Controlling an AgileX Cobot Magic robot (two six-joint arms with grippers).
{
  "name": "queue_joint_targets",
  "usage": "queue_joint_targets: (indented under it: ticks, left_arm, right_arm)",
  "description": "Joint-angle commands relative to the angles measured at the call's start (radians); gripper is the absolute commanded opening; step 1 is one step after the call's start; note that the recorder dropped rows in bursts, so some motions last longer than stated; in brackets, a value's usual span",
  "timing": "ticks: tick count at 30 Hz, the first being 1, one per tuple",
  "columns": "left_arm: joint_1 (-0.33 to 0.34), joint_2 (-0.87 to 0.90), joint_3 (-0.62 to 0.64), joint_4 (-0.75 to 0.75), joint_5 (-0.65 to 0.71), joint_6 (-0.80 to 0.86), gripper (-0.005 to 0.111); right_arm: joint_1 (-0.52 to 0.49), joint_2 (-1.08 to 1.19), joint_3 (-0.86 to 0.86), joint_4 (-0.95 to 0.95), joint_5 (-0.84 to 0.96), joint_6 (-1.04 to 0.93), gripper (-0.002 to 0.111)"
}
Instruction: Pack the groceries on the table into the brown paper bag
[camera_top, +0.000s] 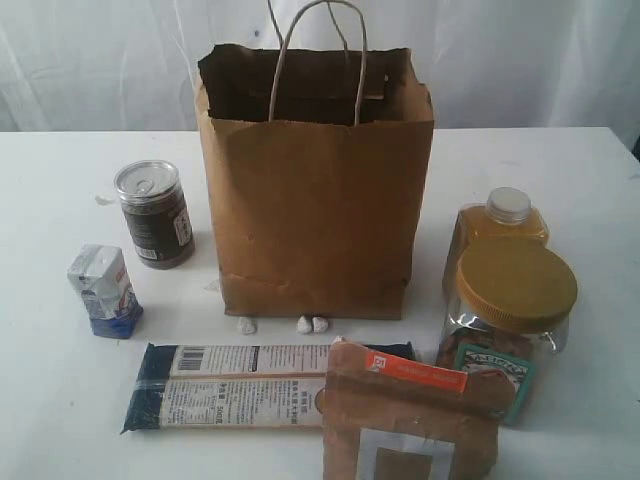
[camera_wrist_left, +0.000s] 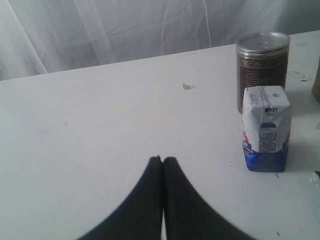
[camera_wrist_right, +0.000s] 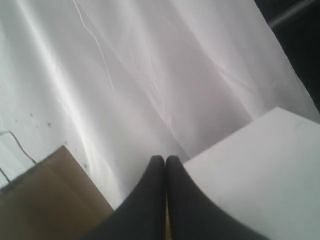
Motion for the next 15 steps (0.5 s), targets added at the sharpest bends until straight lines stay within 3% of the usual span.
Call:
queue_joint_targets:
  ticks: [1, 4, 9, 15]
  left_arm:
    - [0.0, -0.004, 0.005, 0.0, -0.006, -0.009, 0.0]
    - [0.0, -0.004, 0.005, 0.0, -0.006, -0.009, 0.0]
    - [0.0, -0.004, 0.005, 0.0, -0.006, -0.009, 0.0]
    - [0.0, -0.004, 0.005, 0.0, -0.006, -0.009, 0.0]
  right_arm:
    - [-0.003, -0.005, 0.002, 0.005, -0.118, 0.068, 0.0]
    - [-0.003, -0.005, -0.015, -0.019, -0.112, 0.124, 0.0]
    - [-0.003, -0.005, -0.196, -0.132, 0.182, 0.137, 0.0]
    - [-0.003, 0.052, -0.459, -0.053, 0.554, -0.252, 0.0]
